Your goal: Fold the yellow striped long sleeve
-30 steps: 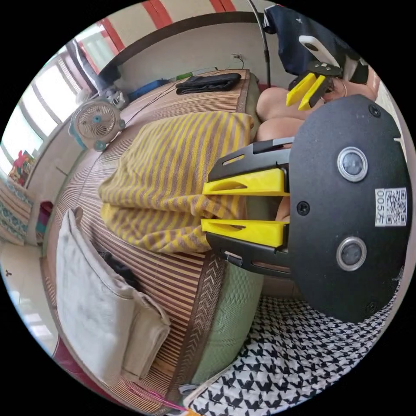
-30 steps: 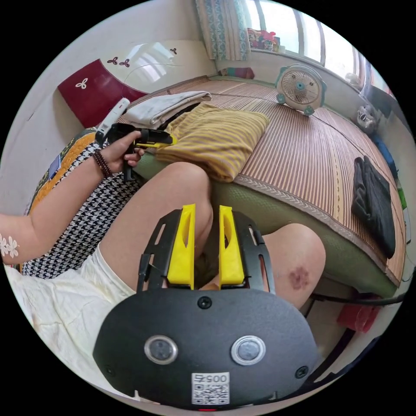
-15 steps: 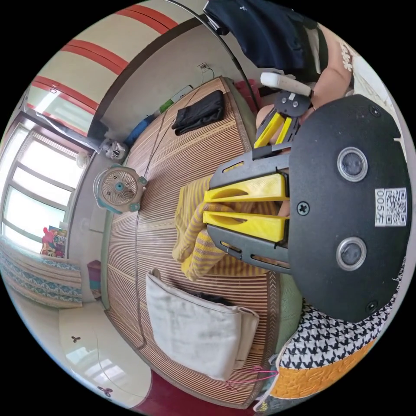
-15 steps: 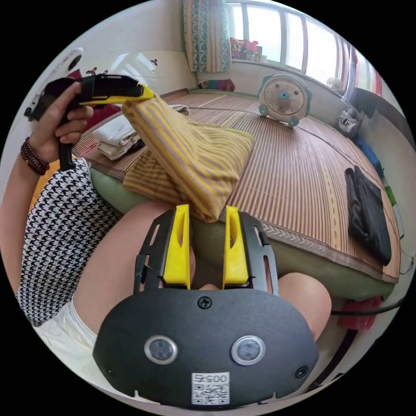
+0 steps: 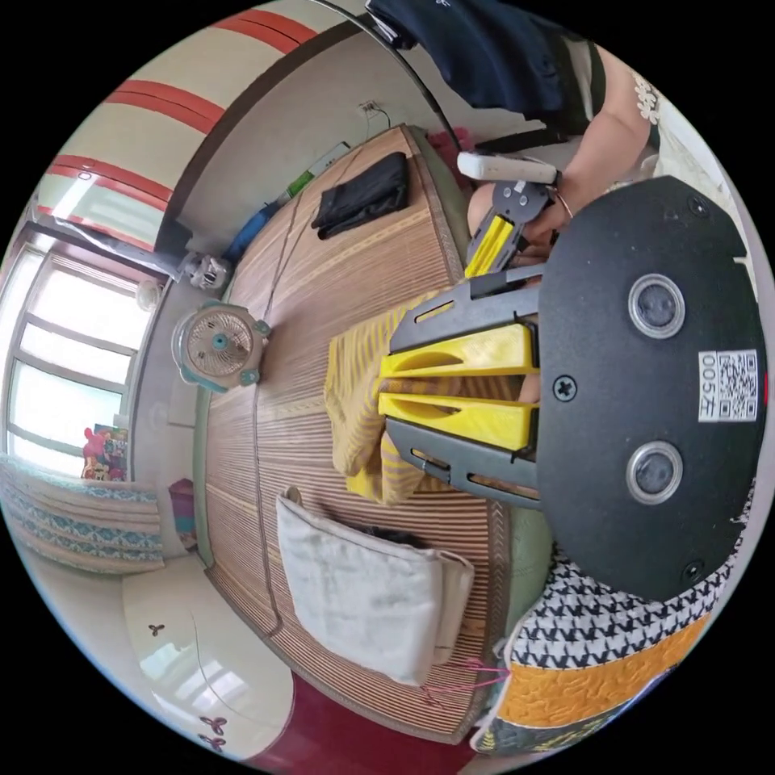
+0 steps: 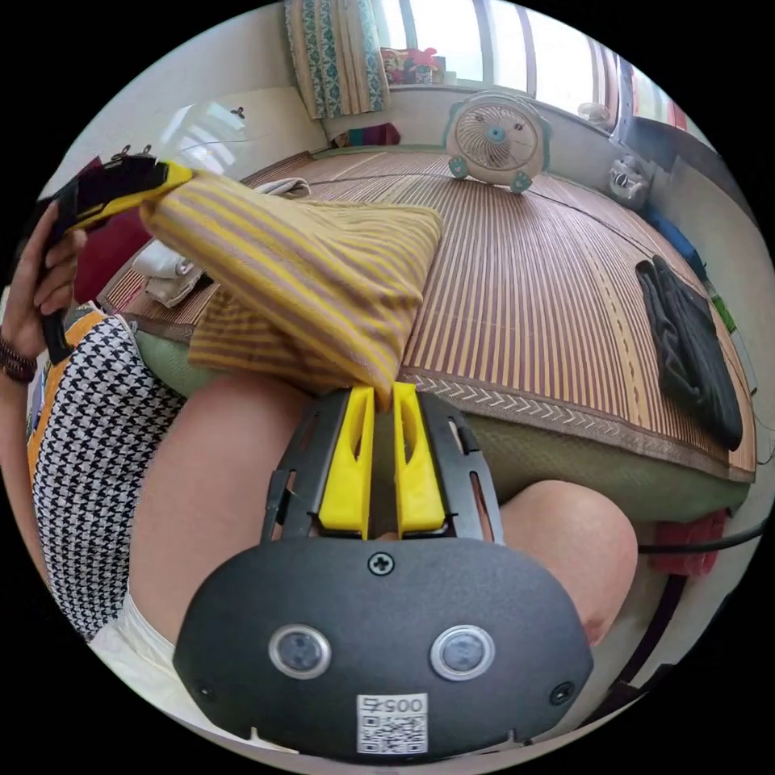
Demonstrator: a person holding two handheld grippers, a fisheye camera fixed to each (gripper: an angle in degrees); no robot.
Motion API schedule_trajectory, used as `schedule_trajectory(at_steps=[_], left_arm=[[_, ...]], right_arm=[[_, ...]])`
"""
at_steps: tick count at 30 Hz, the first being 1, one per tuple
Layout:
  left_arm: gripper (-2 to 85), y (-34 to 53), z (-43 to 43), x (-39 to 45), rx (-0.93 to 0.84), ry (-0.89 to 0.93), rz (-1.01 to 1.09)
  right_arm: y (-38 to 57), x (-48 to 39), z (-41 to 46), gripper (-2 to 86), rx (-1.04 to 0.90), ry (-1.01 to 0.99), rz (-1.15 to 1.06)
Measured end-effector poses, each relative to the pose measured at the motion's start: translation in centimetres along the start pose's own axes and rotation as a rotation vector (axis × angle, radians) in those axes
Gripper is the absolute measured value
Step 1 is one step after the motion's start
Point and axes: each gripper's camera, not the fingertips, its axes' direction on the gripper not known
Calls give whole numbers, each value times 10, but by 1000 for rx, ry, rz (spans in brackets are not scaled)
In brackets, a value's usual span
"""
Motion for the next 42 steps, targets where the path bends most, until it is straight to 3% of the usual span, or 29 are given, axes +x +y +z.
schedule_trajectory(at_steps=[7,15,26,36,38,40,42], left_arm=[[49,89,90,-21,-224,-147,-50],[50,94,116,6,-200,-290,44],[51,104,114,-22,-131,-203,-3],[91,133,73,-77,-80,-130,-250],[64,139,58,-86,-46,-145,-276],[46,143,47,-103,-88,-287,-344],[68,144,44,-116,-112,-223,-336]], right_arm=[[5,-8,17,0,-45,44,-61],[11,-30,29,19,-37,128,-162],[20,-26,38,29,-26,81,-165],[31,-25,41,35,-2,82,-179],[31,-21,41,35,-1,61,-167],[31,-17,41,35,-4,42,-149],[31,-14,42,36,-1,29,-137]])
